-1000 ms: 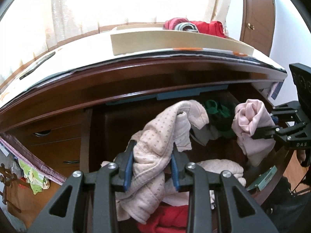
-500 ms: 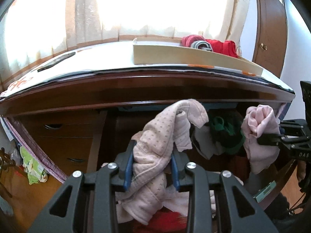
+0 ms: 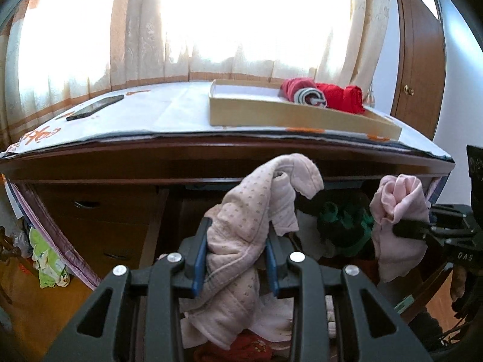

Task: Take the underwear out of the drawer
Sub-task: 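Lift the beige and pink underwear out of the drawer toward the tray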

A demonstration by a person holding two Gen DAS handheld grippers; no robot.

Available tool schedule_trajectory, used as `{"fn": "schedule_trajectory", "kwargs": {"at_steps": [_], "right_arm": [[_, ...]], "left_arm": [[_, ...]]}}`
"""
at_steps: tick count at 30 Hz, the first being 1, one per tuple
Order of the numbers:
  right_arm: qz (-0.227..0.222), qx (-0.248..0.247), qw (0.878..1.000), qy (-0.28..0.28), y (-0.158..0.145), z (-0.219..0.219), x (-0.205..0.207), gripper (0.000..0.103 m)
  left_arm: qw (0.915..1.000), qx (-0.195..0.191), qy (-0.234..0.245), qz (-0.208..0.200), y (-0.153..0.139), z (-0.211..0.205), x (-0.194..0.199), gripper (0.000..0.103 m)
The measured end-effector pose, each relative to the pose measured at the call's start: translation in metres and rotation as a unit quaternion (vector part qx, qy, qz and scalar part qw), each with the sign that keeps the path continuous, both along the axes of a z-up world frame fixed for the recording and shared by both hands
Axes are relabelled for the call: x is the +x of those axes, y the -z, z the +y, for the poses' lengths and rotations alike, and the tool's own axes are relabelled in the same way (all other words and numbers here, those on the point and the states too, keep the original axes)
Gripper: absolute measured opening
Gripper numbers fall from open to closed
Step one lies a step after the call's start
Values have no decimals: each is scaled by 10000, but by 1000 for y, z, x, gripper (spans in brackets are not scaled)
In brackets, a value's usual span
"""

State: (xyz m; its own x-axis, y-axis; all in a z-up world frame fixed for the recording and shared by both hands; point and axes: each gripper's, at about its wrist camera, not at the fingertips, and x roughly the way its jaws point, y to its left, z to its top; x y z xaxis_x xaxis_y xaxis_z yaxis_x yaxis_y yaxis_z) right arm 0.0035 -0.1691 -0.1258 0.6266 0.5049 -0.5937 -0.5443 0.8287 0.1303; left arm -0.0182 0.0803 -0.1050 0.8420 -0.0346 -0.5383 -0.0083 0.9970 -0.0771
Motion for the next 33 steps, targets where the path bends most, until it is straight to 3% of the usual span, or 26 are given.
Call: {"fn": "schedule_trajectory", "kwargs": {"at_steps": [33], "right_arm": [[-935, 467, 9945, -69, -44, 2, -36, 22]], "left_arm": [[9959, -238, 123, -859, -44, -13, -31, 31]]}}
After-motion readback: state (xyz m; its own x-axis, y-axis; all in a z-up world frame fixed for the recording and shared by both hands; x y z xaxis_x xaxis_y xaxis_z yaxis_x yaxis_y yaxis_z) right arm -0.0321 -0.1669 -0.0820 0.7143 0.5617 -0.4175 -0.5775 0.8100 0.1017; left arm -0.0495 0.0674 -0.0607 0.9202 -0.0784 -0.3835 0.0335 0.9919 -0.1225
